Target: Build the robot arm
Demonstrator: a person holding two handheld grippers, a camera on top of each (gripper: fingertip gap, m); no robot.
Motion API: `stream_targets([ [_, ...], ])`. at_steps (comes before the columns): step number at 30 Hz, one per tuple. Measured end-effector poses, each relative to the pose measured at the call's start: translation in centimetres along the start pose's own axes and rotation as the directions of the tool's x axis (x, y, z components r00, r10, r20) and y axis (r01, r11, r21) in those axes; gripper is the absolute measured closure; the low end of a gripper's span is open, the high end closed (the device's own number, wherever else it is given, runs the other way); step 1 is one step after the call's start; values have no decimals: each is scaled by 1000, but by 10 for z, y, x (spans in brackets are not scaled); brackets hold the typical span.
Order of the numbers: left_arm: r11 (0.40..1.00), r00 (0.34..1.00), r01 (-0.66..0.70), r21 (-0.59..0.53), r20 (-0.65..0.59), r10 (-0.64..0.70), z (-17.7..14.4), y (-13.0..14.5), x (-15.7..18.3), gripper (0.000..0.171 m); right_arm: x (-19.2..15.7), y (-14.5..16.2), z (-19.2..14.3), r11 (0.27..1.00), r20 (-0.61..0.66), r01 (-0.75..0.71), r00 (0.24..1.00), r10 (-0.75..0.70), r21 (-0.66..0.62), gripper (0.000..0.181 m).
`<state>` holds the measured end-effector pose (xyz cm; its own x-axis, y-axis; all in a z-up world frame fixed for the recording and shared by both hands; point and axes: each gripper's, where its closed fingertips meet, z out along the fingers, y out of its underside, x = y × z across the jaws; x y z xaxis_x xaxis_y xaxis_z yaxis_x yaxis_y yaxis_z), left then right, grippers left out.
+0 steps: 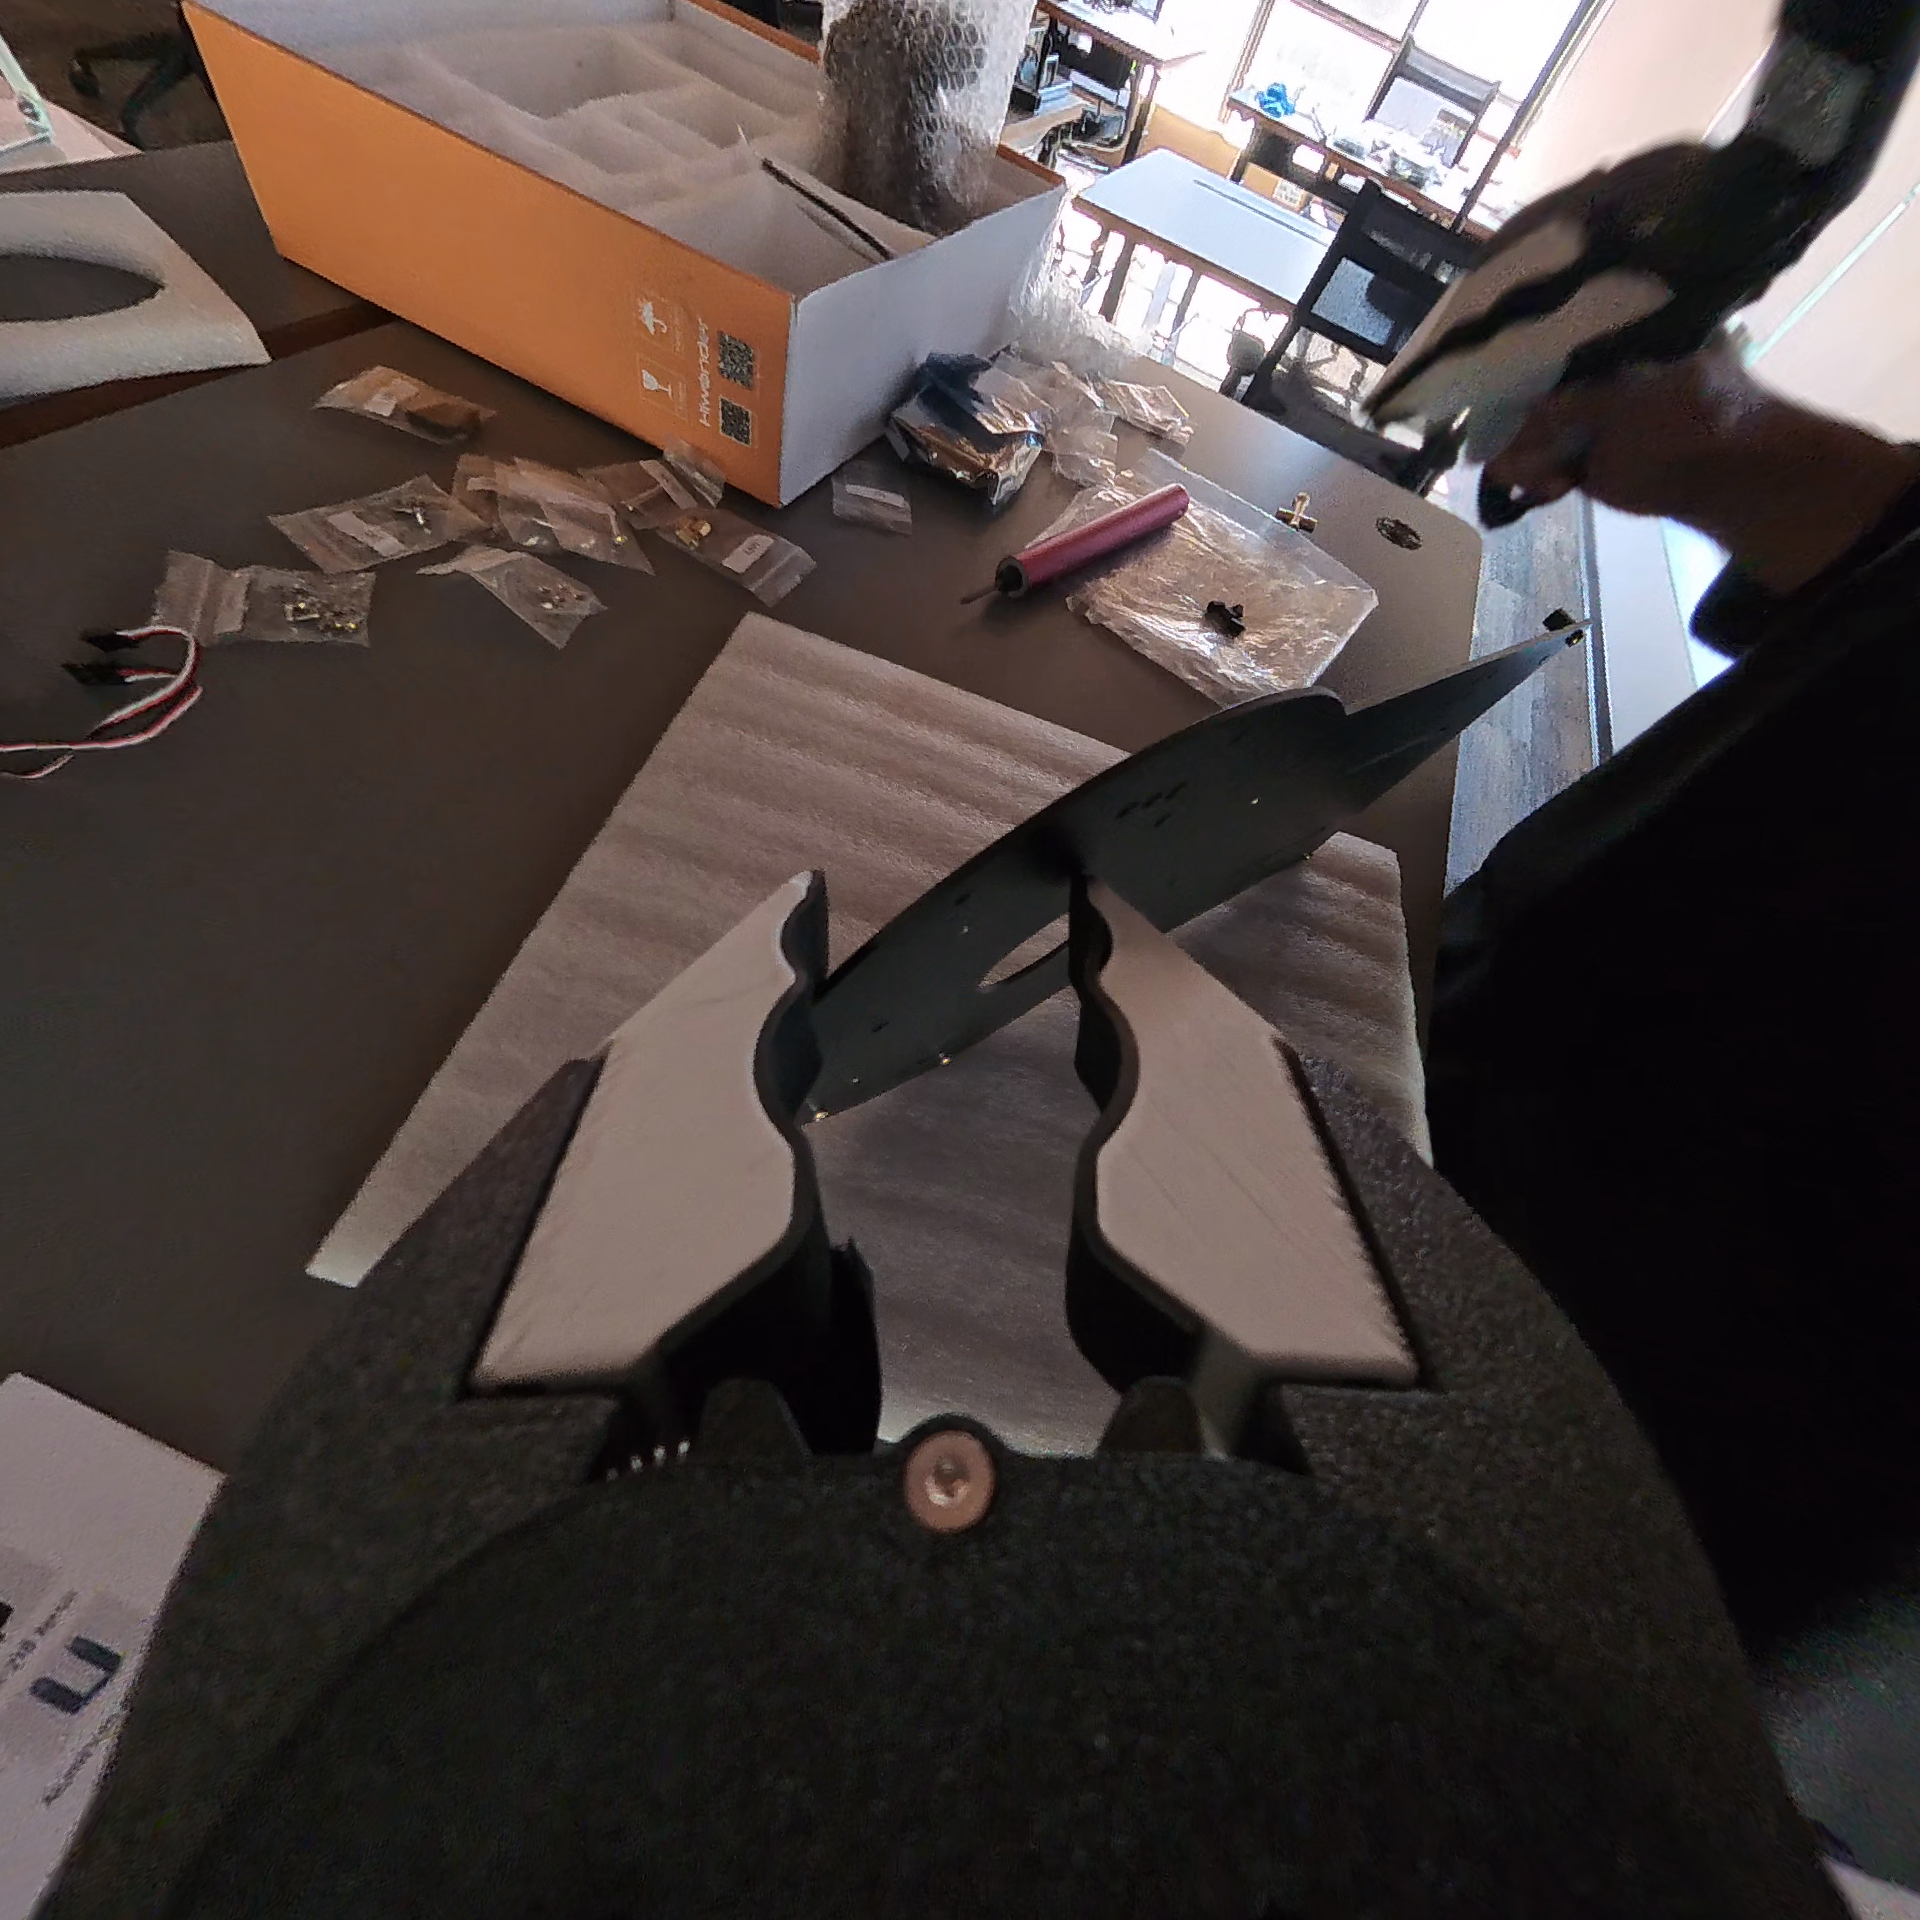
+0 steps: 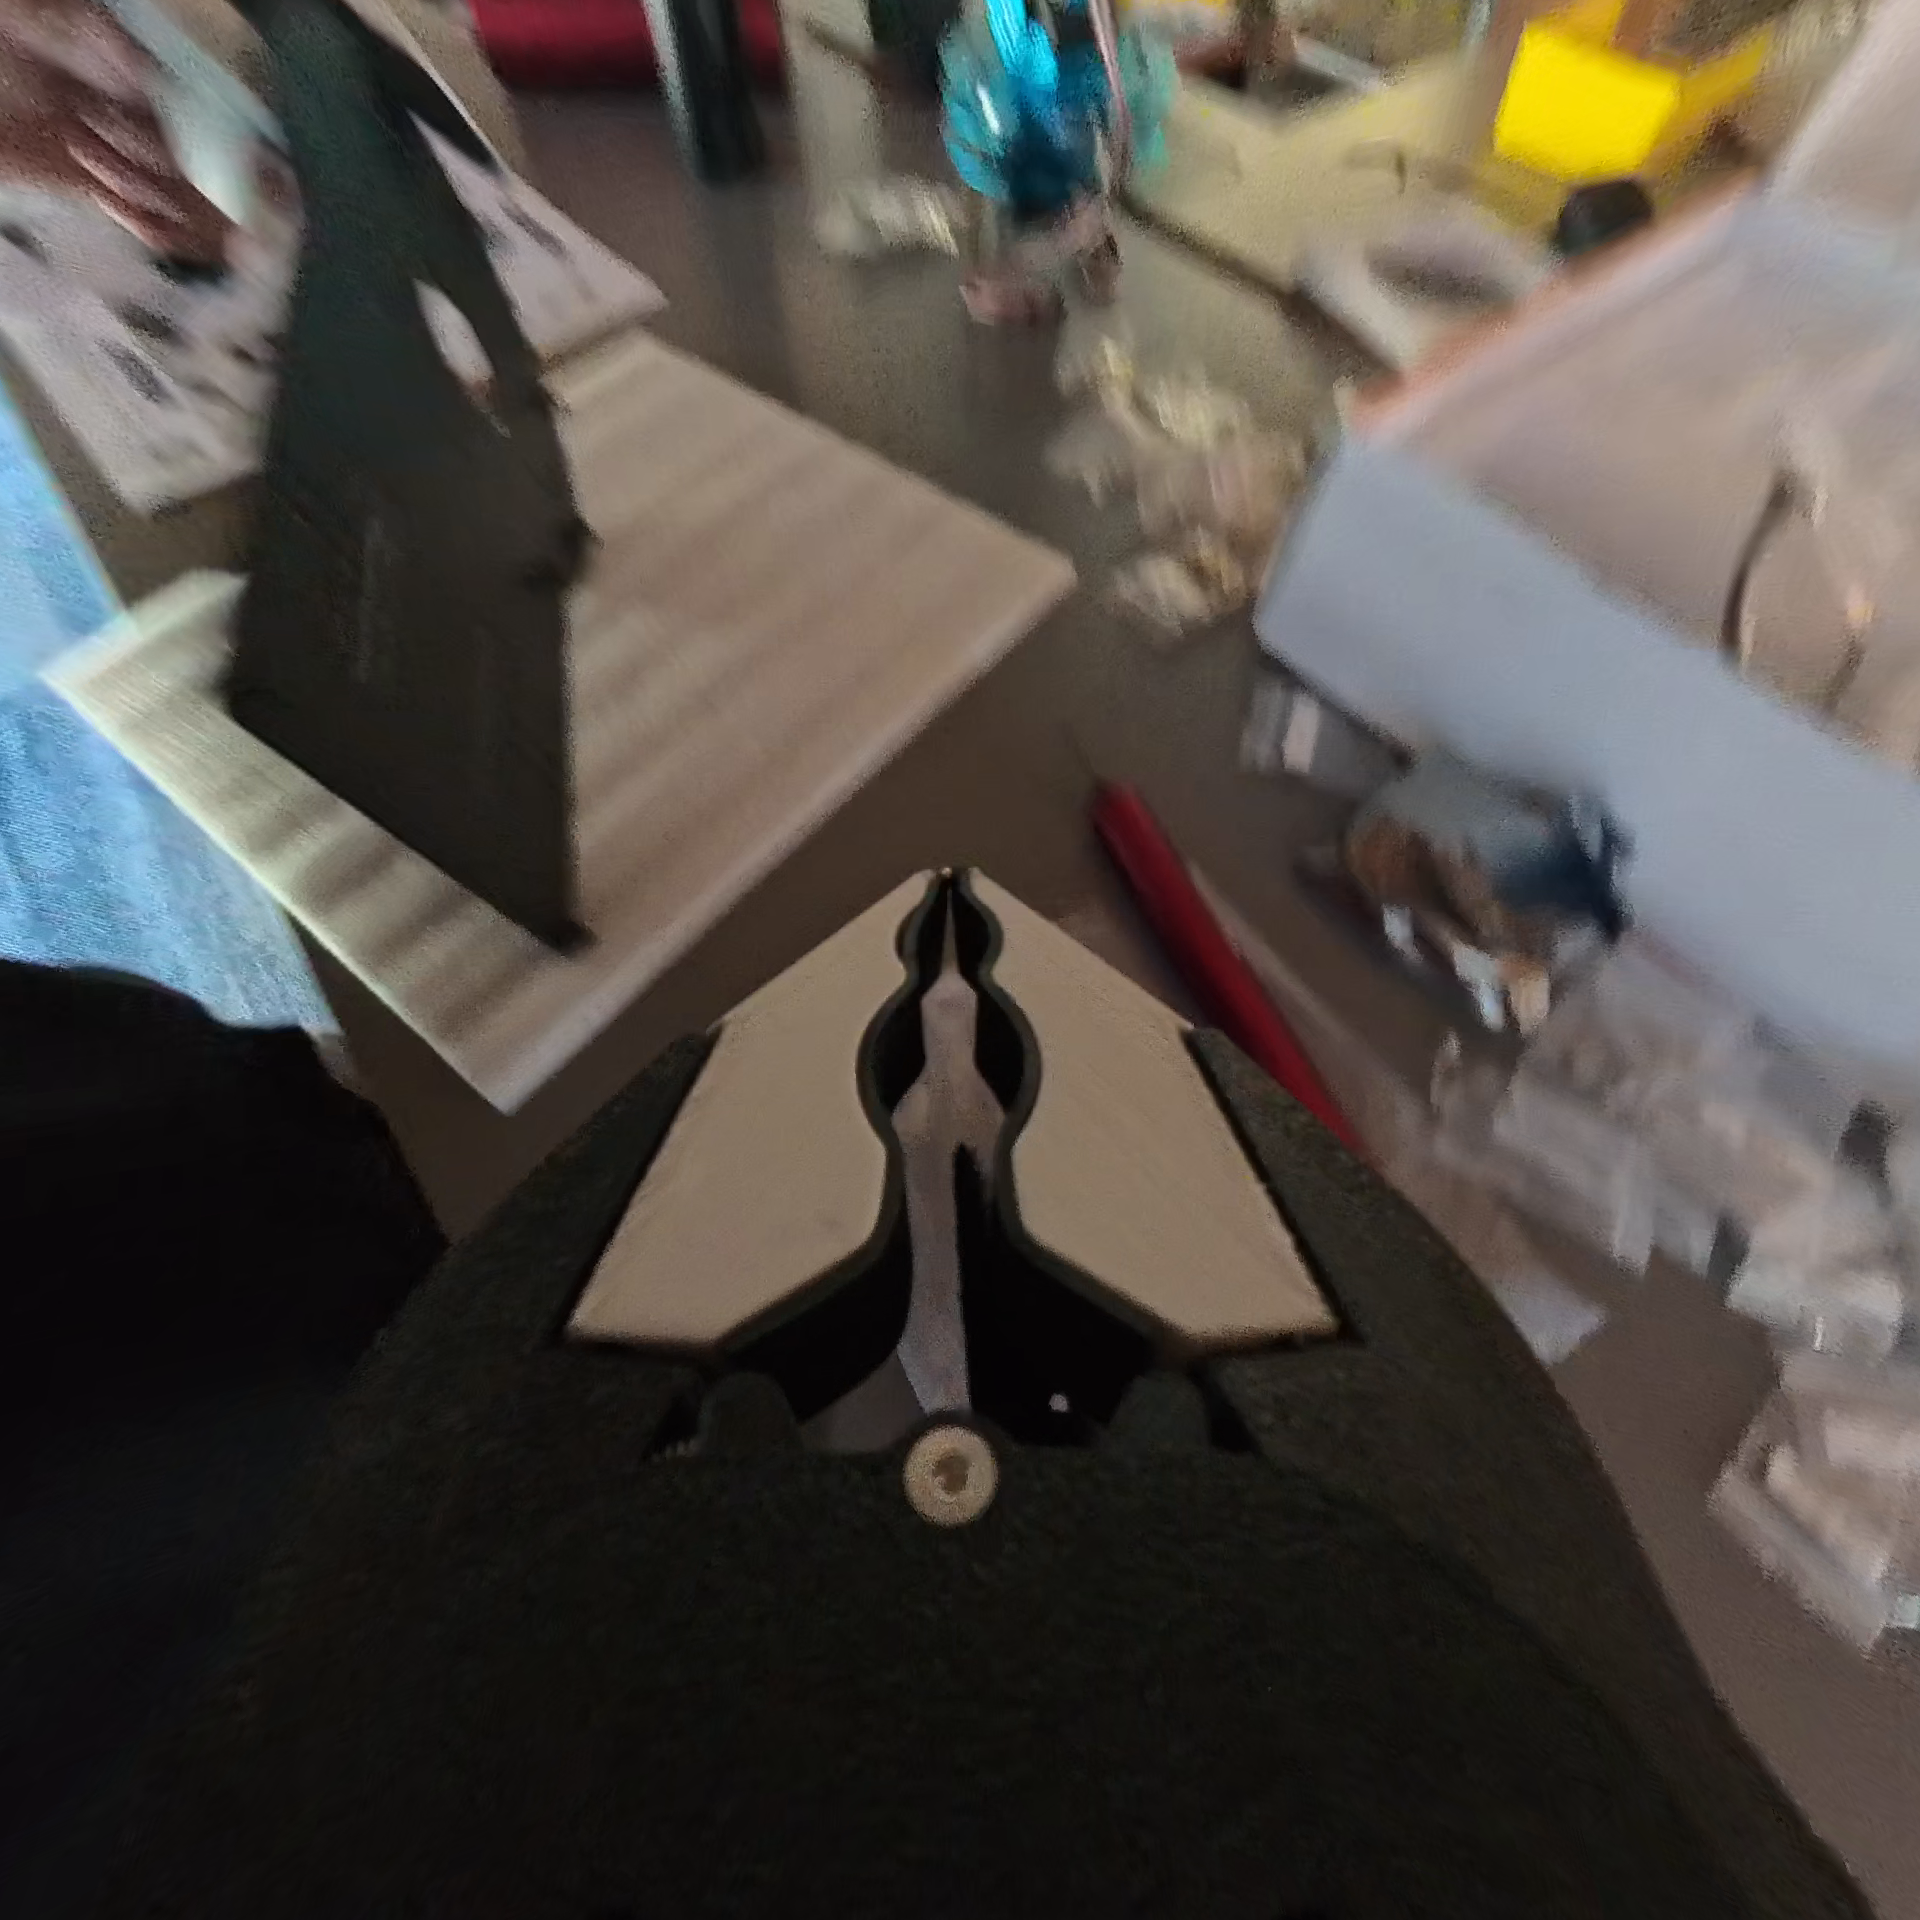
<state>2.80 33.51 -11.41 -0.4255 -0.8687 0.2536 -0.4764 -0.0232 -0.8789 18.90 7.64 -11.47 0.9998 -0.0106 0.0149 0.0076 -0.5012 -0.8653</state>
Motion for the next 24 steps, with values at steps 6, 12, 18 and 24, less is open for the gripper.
stream_targets([
  [6,999,999,-42,-3,-35,42,0,0,2,129,-124,-137,13,973,176,165,965,-193,161,181],
  [12,996,995,-84,-9,-56,83,3,-1,2,131,-243,-114,113,996,299,87,951,-83,0,181],
  [18,994,989,-110,9,-95,110,5,-3,2,133,-231,-27,227,962,79,143,989,-128,-233,181],
  [24,994,991,-110,22,-71,112,7,-5,1,131,-223,-17,237,962,58,6,998,11,-273,171],
])
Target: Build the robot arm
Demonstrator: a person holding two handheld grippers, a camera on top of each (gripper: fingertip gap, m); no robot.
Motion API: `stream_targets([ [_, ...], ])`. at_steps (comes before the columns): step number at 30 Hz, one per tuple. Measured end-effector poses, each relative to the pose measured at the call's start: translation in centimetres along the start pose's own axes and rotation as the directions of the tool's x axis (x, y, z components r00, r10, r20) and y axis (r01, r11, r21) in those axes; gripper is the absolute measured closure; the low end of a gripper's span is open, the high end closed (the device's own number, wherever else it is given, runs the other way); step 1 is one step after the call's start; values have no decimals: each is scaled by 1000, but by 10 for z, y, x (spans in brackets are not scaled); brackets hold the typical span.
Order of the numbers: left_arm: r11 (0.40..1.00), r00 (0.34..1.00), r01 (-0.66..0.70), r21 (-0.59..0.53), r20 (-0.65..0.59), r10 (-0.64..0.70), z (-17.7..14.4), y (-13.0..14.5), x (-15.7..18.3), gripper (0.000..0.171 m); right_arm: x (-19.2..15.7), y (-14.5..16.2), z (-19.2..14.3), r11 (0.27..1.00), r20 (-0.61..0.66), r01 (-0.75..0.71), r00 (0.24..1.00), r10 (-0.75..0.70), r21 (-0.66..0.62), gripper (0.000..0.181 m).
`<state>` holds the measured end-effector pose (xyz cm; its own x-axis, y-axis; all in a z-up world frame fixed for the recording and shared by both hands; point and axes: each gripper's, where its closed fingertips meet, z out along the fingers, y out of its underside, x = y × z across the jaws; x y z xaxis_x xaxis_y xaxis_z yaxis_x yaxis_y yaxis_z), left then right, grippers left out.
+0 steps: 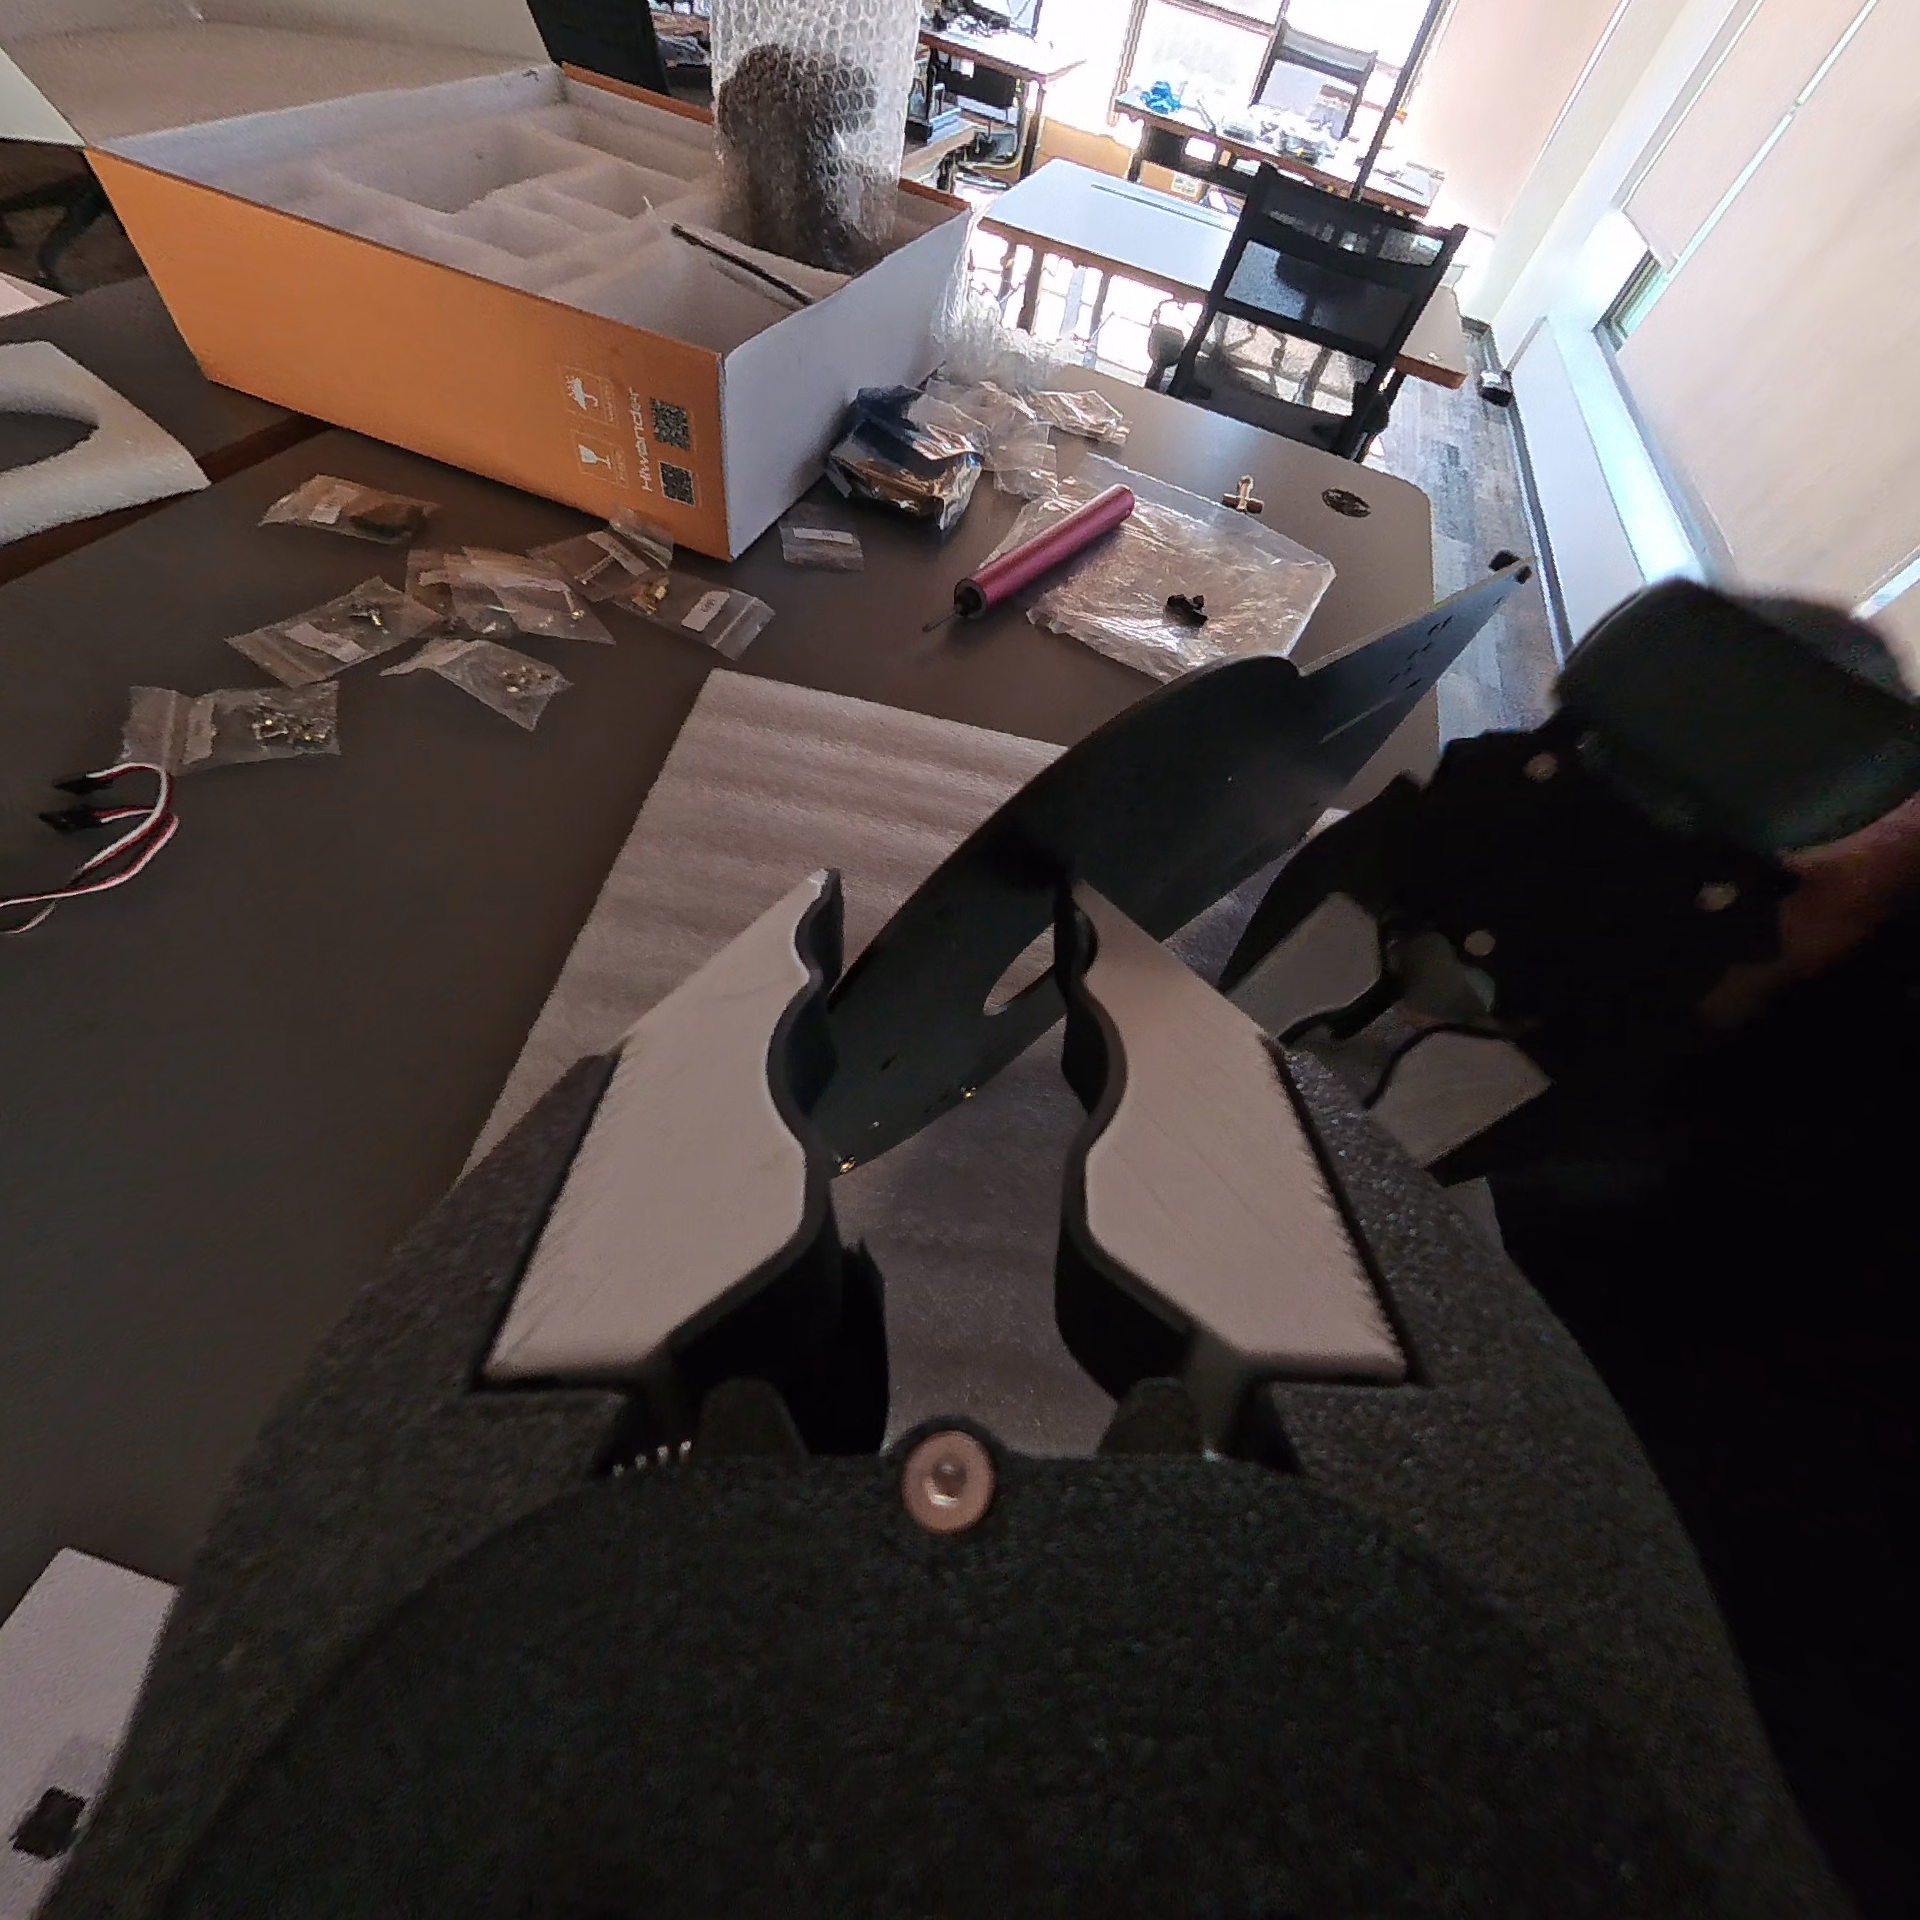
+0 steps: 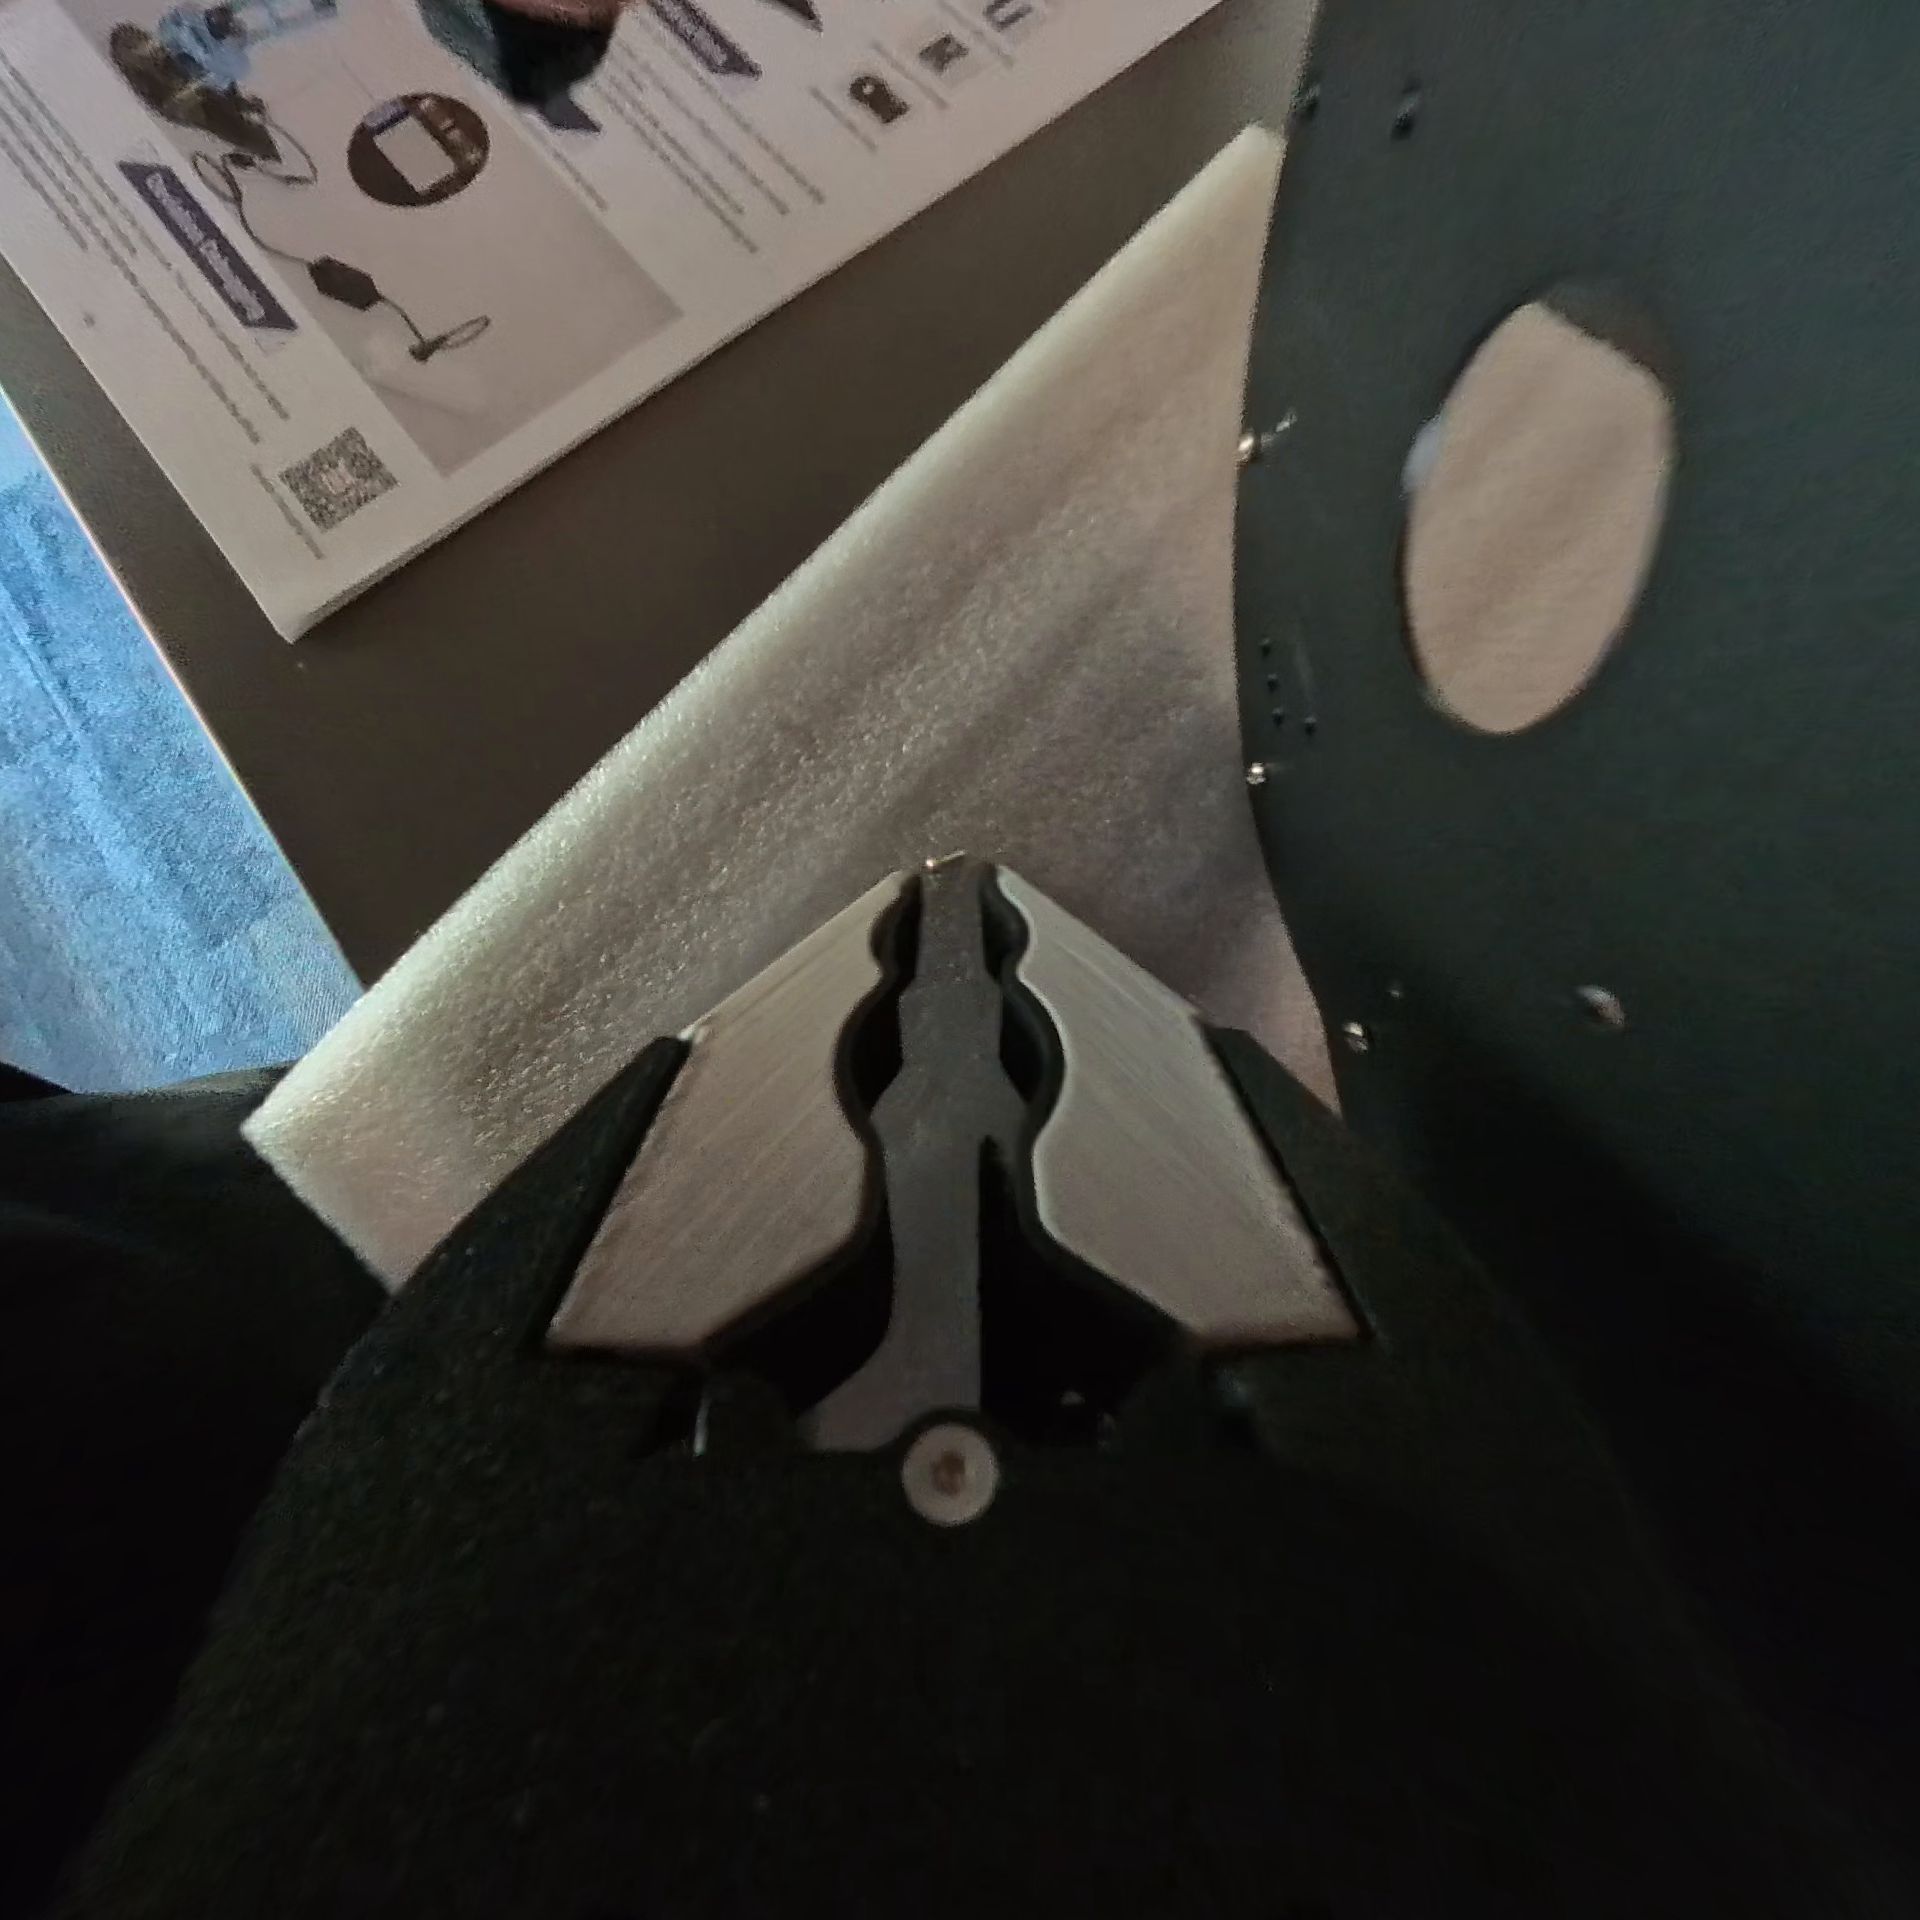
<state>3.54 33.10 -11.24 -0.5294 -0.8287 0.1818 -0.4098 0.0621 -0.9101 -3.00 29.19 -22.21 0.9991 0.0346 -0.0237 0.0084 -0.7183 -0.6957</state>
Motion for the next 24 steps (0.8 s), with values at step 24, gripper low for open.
stream_targets([
  [24,967,955,130,220,235,-182,-46,3,-3,127,60,-90,-85,998,68,24,997,-21,-49,179],
])
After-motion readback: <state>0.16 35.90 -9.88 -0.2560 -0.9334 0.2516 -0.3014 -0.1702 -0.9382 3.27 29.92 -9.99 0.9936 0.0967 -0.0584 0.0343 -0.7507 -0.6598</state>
